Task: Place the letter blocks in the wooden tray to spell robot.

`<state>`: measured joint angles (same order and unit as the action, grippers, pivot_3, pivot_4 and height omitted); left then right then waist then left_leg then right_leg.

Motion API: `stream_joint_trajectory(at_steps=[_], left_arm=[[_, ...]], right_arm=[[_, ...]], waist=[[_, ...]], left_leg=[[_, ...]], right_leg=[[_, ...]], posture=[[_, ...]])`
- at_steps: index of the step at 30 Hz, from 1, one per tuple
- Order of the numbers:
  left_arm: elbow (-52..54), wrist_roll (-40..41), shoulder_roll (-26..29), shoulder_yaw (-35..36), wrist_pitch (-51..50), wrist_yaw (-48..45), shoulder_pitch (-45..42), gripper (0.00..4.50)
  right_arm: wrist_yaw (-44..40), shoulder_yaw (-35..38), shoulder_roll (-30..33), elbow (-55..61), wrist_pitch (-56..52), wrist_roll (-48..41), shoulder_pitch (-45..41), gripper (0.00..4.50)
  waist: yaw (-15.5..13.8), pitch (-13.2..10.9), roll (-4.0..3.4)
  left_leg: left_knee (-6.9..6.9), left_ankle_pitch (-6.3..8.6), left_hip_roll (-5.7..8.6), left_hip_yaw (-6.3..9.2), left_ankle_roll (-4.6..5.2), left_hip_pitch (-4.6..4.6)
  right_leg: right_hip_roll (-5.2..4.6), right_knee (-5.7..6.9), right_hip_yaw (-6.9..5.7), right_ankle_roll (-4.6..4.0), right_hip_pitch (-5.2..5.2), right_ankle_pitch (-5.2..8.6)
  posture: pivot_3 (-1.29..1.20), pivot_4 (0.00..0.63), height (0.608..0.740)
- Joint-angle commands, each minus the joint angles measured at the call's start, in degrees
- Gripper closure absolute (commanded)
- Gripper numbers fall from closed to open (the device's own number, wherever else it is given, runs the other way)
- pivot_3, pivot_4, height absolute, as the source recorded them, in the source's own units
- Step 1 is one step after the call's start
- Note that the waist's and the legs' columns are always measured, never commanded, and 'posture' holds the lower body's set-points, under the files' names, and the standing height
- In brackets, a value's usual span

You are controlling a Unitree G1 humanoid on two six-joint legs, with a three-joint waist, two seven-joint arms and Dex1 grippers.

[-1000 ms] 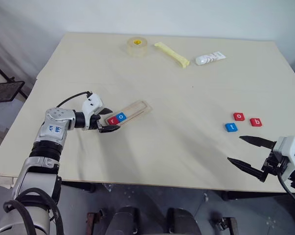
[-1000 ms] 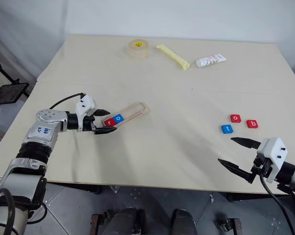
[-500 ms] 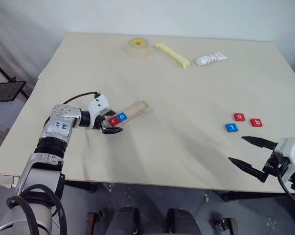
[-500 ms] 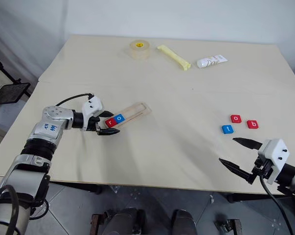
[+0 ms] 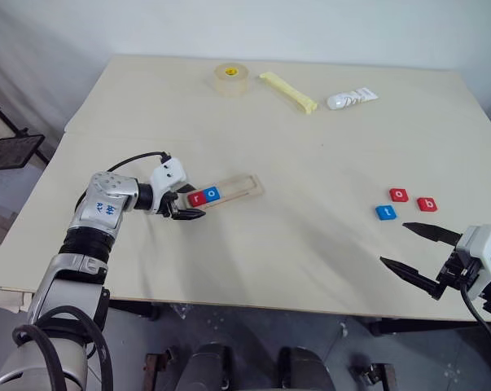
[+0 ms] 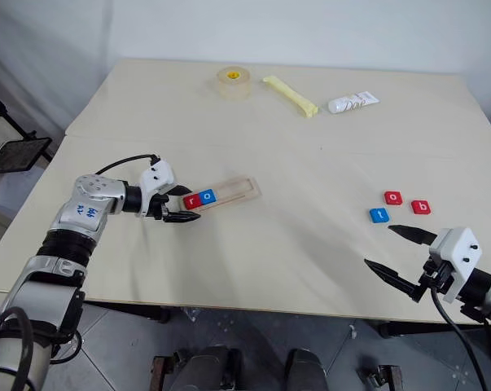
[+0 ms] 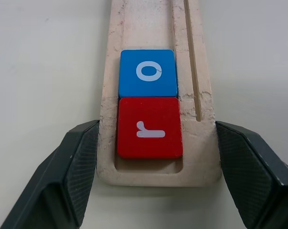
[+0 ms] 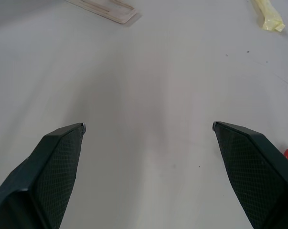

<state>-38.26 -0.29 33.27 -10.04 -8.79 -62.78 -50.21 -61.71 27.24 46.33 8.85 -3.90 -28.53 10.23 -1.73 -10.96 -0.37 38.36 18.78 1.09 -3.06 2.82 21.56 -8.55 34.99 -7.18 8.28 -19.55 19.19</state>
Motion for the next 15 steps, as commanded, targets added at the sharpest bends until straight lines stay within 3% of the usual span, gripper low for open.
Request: stream_joint_trajectory(at_steps=[1, 7, 15], left_arm=[[7.8, 0.7, -1.7, -1.2, -3.1, -2.0, -2.7, 1.11], [16.7, -0.3, -5.4, -5.4, -8.2, -3.7, -3.0, 1.11], [20.3, -2.5, -11.8, -11.0, -10.2, -1.7, -4.5, 1.11]], right_arm=[[-0.1, 0.5, 0.2, 0.3, 0.2, -0.5, -0.4, 0.0], [0.0, 0.8, 0.0, 0.6, 0.2, -0.4, -0.1, 0.0], [0.8, 2.9, -1.0, 2.7, 0.7, -0.9, 3.4, 0.0]], waist=[[0.0, 0.0, 0.04], [0.2, 0.0, 0.04], [0.0, 0.0, 0.05]], left_leg=[[0.05, 0.0, 0.0, 0.04, 0.0, 0.06], [0.33, 0.0, -0.02, 0.23, 0.0, 0.52], [0.59, 0.01, -0.01, 0.34, 0.04, 0.71]], right_leg=[[0.0, 0.0, -0.02, 0.0, -0.02, 0.0], [0.03, 0.01, -0.24, 0.0, -0.26, 0.0], [0.02, 0.0, -0.31, 0.01, -0.24, 0.0]], posture=[[0.0, 0.15, 0.74], [0.0, 0.15, 0.74], [0.0, 0.15, 0.74]])
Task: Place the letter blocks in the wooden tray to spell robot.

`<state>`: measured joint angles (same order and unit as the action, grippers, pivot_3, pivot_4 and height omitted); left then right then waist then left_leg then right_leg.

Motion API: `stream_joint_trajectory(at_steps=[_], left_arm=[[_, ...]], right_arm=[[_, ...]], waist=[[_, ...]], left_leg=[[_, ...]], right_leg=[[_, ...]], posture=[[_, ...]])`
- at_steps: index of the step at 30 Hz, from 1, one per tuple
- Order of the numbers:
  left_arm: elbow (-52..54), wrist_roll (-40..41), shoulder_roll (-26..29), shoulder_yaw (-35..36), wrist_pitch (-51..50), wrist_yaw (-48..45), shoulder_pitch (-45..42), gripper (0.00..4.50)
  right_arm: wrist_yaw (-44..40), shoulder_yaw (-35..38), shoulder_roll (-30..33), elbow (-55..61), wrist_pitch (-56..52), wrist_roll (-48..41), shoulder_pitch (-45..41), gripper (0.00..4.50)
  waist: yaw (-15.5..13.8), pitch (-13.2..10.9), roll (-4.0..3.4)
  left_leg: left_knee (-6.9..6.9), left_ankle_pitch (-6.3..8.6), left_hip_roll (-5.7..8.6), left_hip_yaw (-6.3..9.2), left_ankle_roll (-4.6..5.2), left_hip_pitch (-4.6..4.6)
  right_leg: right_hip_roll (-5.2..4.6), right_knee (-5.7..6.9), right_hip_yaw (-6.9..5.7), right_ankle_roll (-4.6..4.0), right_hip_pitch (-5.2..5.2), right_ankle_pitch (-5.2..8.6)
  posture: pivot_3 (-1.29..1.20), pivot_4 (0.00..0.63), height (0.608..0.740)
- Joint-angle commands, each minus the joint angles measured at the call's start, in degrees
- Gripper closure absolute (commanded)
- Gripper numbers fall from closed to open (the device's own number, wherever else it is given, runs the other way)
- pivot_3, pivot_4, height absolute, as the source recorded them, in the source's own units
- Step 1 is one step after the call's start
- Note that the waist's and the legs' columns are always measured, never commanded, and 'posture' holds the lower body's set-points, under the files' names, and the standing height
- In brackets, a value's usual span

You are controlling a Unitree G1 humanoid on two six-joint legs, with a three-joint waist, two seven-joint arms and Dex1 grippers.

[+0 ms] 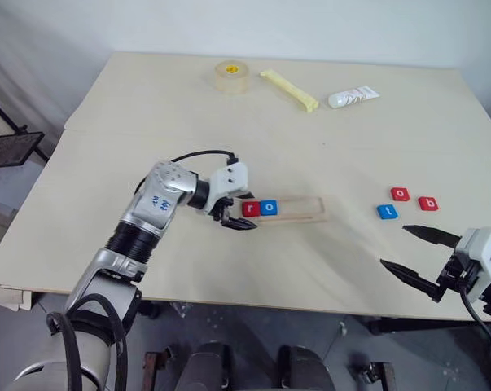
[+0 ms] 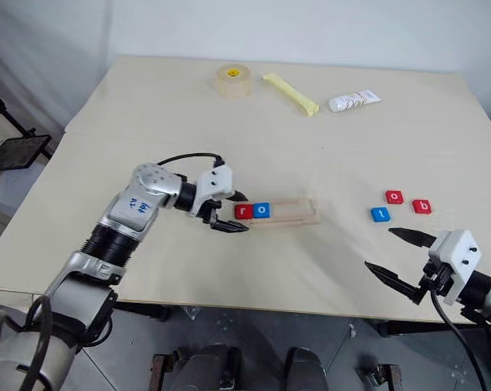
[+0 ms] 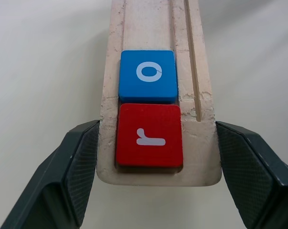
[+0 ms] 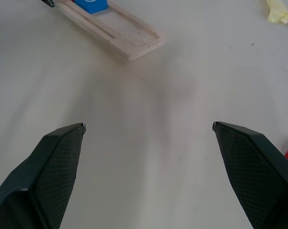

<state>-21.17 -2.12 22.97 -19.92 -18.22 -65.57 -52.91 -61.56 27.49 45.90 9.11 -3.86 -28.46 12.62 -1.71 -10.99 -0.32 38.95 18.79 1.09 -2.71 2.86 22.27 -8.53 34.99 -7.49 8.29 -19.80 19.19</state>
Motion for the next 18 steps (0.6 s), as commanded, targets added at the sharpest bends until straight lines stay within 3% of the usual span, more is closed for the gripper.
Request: stream_joint_trajectory(at_steps=[1, 9, 18], left_arm=[[3.7, -1.1, -2.7, -1.9, -1.4, 1.8, -1.7, 1.11], [4.4, -3.6, -8.6, -6.4, -3.5, 5.0, -0.2, 1.11], [6.7, -5.4, -10.7, -9.2, -4.3, 6.9, 1.5, 1.11]], right_arm=[[0.8, 3.2, -0.7, 2.8, 0.7, -1.1, 1.8, 0.0], [2.2, 6.3, -2.6, 6.1, 0.7, -1.5, 6.8, 0.0], [2.6, 9.6, -3.9, 7.3, 1.0, -2.1, 10.8, 0.0]], waist=[[0.0, 0.0, 0.0], [-0.3, 0.0, -0.02], [-0.4, 0.0, -0.03]], left_leg=[[0.03, 0.01, 0.01, 0.01, 0.02, 0.02], [0.05, 0.03, 0.03, 0.07, 0.04, 0.04], [0.06, 0.03, 0.02, 0.07, 0.04, 0.02]], right_leg=[[0.0, 0.0, 0.0, 0.0, 0.01, 0.0], [-0.01, -0.03, -0.01, 0.02, 0.04, 0.01], [-0.01, -0.05, 0.01, 0.04, 0.06, 0.01]], posture=[[0.0, 0.15, 0.74], [0.0, 0.15, 0.74], [0.0, 0.15, 0.74]])
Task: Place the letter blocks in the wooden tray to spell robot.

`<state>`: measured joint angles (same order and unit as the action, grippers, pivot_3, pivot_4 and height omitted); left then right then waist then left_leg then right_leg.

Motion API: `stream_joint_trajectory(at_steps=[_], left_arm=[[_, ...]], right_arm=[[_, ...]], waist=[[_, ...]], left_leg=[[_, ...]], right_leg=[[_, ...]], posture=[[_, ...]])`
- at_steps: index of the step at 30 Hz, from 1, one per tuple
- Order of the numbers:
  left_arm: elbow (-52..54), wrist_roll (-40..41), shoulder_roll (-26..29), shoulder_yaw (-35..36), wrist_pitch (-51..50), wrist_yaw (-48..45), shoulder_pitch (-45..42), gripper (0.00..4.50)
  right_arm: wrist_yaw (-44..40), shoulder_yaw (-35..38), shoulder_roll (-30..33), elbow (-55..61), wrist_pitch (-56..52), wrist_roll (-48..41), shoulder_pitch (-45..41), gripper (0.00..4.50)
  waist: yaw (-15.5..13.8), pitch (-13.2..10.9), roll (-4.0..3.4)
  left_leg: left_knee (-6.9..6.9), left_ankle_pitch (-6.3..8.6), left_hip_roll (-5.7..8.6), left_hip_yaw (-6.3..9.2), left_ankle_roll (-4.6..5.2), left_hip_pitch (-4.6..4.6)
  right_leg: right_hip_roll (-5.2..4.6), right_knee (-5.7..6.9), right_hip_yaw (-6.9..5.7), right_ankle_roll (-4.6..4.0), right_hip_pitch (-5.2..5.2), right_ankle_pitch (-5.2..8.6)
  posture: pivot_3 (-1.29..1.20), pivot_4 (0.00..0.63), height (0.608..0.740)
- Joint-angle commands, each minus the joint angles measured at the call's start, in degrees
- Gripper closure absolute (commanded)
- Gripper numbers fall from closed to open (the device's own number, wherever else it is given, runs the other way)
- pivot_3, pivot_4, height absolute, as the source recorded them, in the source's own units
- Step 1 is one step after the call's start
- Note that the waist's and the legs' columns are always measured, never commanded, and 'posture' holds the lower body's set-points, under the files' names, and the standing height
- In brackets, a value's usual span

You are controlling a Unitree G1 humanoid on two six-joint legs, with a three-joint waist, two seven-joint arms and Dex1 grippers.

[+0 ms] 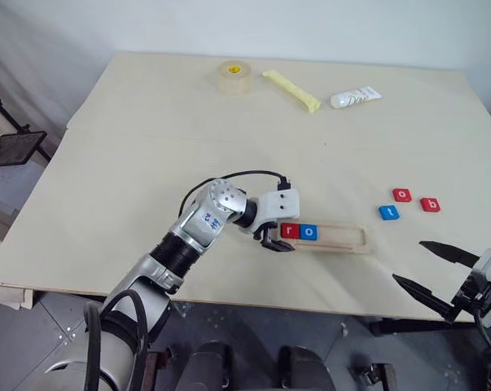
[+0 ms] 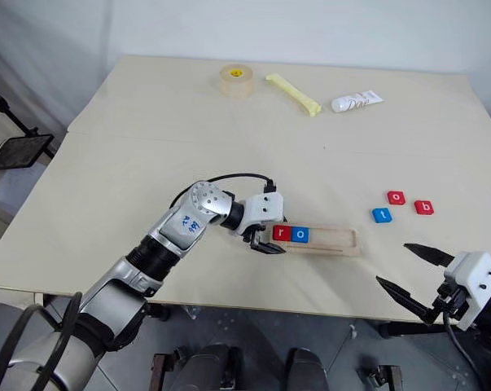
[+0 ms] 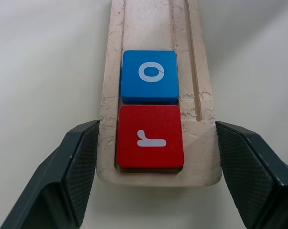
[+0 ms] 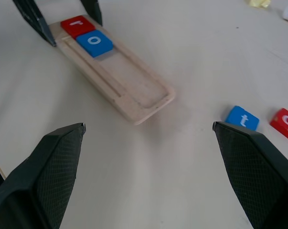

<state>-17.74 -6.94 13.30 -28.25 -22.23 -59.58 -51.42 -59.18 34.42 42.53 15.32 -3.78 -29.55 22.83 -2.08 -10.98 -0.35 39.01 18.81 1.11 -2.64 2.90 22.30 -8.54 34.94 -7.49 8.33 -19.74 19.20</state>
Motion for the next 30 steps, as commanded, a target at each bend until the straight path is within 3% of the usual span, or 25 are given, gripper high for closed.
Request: stream_joint_trajectory(at_steps=[1, 8, 10, 12, 23, 30], left_arm=[[3.4, -0.9, -1.2, -1.1, -0.6, 1.2, 0.1, 1.11], [5.6, -1.0, -2.8, -1.6, -2.1, 3.4, 1.3, 1.11], [6.4, -1.2, -2.4, -2.2, -1.5, 3.2, 1.7, 0.37], [7.0, -1.2, -2.0, -2.6, -1.1, 2.8, 2.2, 0.04], [10.7, 6.7, 1.9, 5.5, 6.2, -0.1, 4.7, 0.04], [13.6, 17.5, 3.0, 13.8, 9.1, -3.3, 11.7, 0.04]], right_arm=[[0.3, 2.9, -0.6, 0.9, 1.0, -1.0, 0.8, 0.0], [0.8, 3.1, -1.0, 1.5, 0.9, -1.1, 1.5, 0.0], [0.9, 3.2, -1.1, 1.6, 1.0, -1.1, 1.7, 0.0], [1.0, 3.3, -1.0, 1.7, 0.9, -1.1, 1.7, 0.0], [0.8, 3.7, 0.8, 0.5, -0.5, -1.4, -0.4, 0.0], [8.0, 3.7, -1.3, -0.4, -5.7, -3.6, -5.9, 0.0]], waist=[[-0.1, 0.0, -0.01], [-0.7, 0.0, -0.01], [-0.7, 0.0, -0.02], [-0.8, 0.0, -0.04], [-0.6, 0.1, -0.11], [-0.5, 0.1, -0.15]], left_leg=[[0.0, 0.0, 0.0, 0.0, 0.0, 0.0], [0.03, 0.01, 0.03, 0.0, 0.03, 0.0], [0.03, 0.01, 0.03, 0.0, 0.03, 0.0], [0.04, 0.01, 0.03, 0.0, 0.03, 0.0], [0.06, 0.01, 0.01, 0.0, 0.03, -0.02], [0.08, 0.01, 0.0, 0.03, 0.03, -0.05]], right_leg=[[0.0, 0.0, 0.01, 0.0, 0.0, 0.0], [-0.02, -0.03, 0.03, 0.0, 0.02, 0.0], [-0.01, -0.03, 0.03, 0.0, 0.02, 0.0], [-0.01, -0.03, 0.03, 0.0, 0.03, 0.0], [-0.01, -0.01, 0.03, 0.0, 0.04, 0.0], [-0.02, 0.03, 0.02, 0.0, 0.06, 0.0]], posture=[[0.0, 0.15, 0.74], [0.0, 0.15, 0.74], [0.0, 0.15, 0.74], [0.0, 0.15, 0.74], [0.0, 0.15, 0.74], [0.0, 0.15, 0.74]])
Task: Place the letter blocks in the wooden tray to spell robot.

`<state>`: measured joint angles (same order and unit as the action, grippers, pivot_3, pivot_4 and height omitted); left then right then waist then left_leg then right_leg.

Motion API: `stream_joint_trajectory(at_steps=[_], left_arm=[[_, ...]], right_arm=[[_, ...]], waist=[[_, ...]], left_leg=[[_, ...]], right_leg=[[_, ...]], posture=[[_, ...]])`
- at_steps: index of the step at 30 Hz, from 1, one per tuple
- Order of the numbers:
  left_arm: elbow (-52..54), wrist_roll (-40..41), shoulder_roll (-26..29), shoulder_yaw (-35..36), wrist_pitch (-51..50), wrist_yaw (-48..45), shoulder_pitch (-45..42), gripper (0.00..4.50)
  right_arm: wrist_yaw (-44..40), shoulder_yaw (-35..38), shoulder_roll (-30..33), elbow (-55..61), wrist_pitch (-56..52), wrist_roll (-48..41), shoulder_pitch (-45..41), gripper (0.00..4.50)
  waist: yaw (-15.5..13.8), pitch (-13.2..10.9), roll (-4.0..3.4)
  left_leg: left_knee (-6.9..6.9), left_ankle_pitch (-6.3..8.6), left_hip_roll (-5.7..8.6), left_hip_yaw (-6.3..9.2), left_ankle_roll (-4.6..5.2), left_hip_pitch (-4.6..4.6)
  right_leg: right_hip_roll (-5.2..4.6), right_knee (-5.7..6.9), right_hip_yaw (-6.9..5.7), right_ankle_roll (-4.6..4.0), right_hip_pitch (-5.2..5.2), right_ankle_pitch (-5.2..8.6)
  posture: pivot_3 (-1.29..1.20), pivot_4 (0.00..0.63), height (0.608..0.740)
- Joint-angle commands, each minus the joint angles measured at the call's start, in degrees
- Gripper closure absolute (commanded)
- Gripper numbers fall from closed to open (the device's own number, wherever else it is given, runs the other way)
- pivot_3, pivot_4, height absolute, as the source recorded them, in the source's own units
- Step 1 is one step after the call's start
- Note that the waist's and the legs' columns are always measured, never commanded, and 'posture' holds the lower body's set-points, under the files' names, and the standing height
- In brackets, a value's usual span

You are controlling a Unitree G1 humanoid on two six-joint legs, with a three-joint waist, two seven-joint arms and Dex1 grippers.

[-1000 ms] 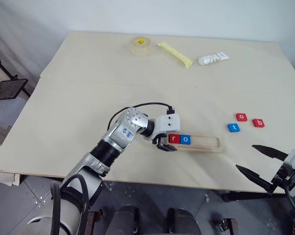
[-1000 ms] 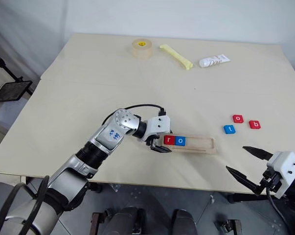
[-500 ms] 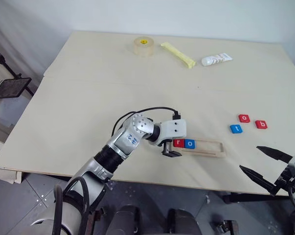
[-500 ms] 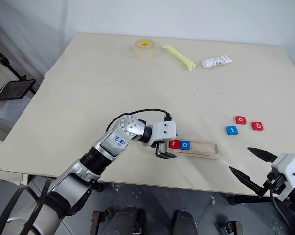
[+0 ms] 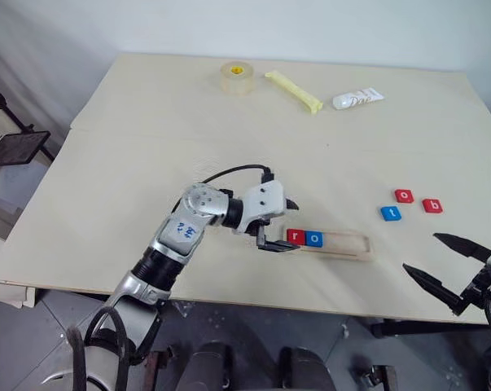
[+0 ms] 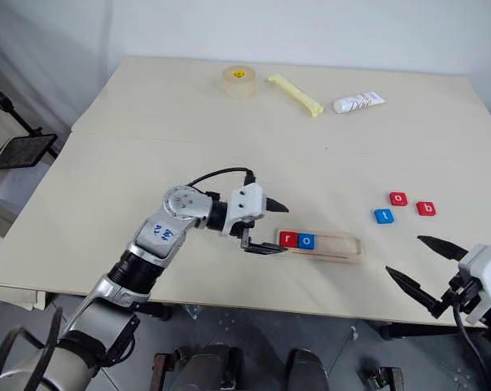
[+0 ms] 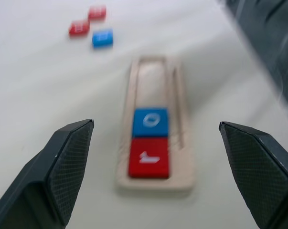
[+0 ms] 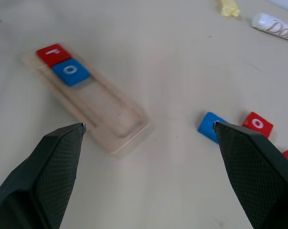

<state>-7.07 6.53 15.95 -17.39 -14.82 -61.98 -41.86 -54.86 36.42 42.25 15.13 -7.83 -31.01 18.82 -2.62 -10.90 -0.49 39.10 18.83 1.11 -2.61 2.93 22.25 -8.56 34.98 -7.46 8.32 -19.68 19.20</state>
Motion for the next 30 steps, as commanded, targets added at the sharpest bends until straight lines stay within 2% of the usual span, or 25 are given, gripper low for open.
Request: stream_joint_trajectory(at_steps=[1, 7, 14, 25, 30], left_arm=[[3.3, 4.6, 0.9, 3.4, 2.4, -1.3, 3.6, 0.04], [3.2, 7.2, 2.4, 6.8, 9.5, -1.4, 10.7, 0.04], [2.2, 8.8, 5.3, 10.4, 16.3, -2.3, 17.1, 0.04], [-1.6, 13.1, 6.1, 13.9, 21.5, -5.2, 18.2, 0.04], [-1.7, 16.6, 7.3, 14.4, 20.7, -9.9, 18.9, 0.04]], right_arm=[[5.0, 1.7, -1.2, -0.3, -2.9, -2.3, -2.7, 0.0], [10.5, 1.9, -1.8, -0.5, -8.4, -3.1, -4.6, 0.0], [10.6, 4.3, 1.0, -2.6, -16.6, -4.6, -1.7, 0.0], [9.2, 5.4, 1.7, -10.3, -13.0, -2.6, -5.5, 0.0], [9.3, 4.4, 1.8, -12.0, -12.8, -1.6, -8.4, 0.0]], waist=[[0.0, 0.0, -0.02], [-0.2, 0.0, -0.03], [-0.1, 0.1, -0.1], [0.3, 0.1, -0.15], [1.0, 0.1, -0.15]], left_leg=[[0.0, 0.0, 0.01, 0.0, 0.0, -0.01], [0.0, 0.0, 0.04, 0.01, 0.01, -0.01], [-0.01, 0.01, 0.04, 0.02, 0.01, -0.03], [0.01, -0.01, 0.03, -0.02, 0.04, -0.09], [0.0, -0.01, 0.01, -0.02, 0.03, -0.09]], right_leg=[[0.0, 0.0, 0.0, 0.0, 0.01, 0.0], [-0.01, 0.02, 0.01, 0.0, 0.01, 0.0], [-0.01, 0.03, 0.01, 0.0, 0.02, 0.0], [-0.02, 0.02, 0.03, 0.0, 0.07, 0.0], [-0.01, 0.04, 0.01, 0.0, 0.07, 0.0]], posture=[[0.0, 0.15, 0.74], [0.0, 0.15, 0.74], [0.0, 0.15, 0.74], [0.0, 0.15, 0.74], [0.0, 0.15, 0.74]])
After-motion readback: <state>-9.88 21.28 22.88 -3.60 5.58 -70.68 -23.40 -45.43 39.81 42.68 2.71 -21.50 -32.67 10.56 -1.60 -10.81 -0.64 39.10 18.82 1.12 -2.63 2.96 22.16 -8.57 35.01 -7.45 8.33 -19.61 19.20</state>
